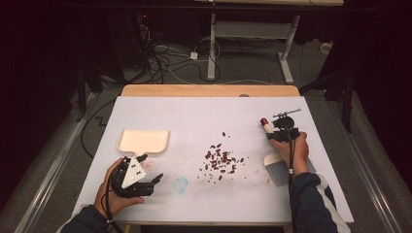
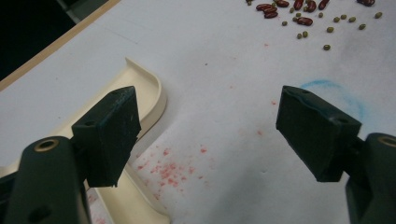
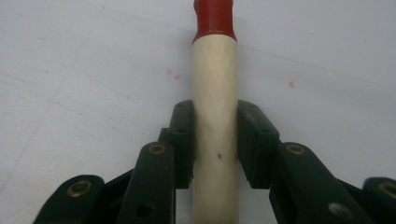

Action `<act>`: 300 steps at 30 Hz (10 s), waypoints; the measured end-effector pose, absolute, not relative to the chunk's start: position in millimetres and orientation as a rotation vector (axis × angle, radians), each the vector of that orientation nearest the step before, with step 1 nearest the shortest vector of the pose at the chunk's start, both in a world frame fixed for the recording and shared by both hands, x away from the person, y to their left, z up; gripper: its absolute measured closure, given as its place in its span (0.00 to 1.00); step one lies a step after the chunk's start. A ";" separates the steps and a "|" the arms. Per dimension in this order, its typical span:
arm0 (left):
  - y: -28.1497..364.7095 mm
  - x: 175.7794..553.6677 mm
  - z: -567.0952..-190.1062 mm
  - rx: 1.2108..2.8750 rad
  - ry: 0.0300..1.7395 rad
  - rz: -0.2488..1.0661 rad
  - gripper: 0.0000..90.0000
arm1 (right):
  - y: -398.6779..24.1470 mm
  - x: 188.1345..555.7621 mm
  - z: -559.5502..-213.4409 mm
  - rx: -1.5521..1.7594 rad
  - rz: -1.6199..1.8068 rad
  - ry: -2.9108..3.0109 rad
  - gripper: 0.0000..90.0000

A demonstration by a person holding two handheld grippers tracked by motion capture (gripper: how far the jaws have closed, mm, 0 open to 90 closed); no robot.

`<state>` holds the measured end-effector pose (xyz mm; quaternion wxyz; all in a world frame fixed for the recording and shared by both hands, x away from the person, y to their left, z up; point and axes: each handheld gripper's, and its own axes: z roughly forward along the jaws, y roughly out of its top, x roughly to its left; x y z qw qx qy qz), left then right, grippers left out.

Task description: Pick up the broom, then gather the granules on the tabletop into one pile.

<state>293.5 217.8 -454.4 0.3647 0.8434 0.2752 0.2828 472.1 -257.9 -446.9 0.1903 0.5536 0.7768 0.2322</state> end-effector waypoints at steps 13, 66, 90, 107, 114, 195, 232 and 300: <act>217.5 291.4 -447.3 2.124 0.723 0.695 0.23 | -271.6 408.9 -403.1 1.324 1.065 2.011 0.78; 58.3 321.2 -392.8 2.158 0.228 0.181 0.73 | -186.1 298.2 -335.6 0.560 1.533 2.127 0.60; 102.3 298.1 -400.7 2.213 0.024 0.127 0.71 | -139.1 308.8 -402.5 0.060 1.231 2.805 0.73; 177.0 292.8 -416.7 2.126 0.504 0.619 0.23 | -169.3 330.2 -389.1 0.357 1.267 2.557 0.75; 214.6 285.7 -431.7 2.126 0.639 0.665 0.21 | -184.8 344.1 -382.9 0.477 1.262 2.468 0.75; 231.2 276.8 -453.6 2.208 0.701 0.659 0.21 | -131.2 330.4 -401.5 0.328 1.288 2.566 0.75; 232.1 276.9 -453.2 2.209 0.690 0.632 0.21 | -154.0 351.2 -415.6 0.565 1.258 2.581 0.75; 230.6 276.2 -451.5 2.196 0.658 0.626 0.21 | -221.9 363.3 -430.2 0.976 1.042 2.125 0.75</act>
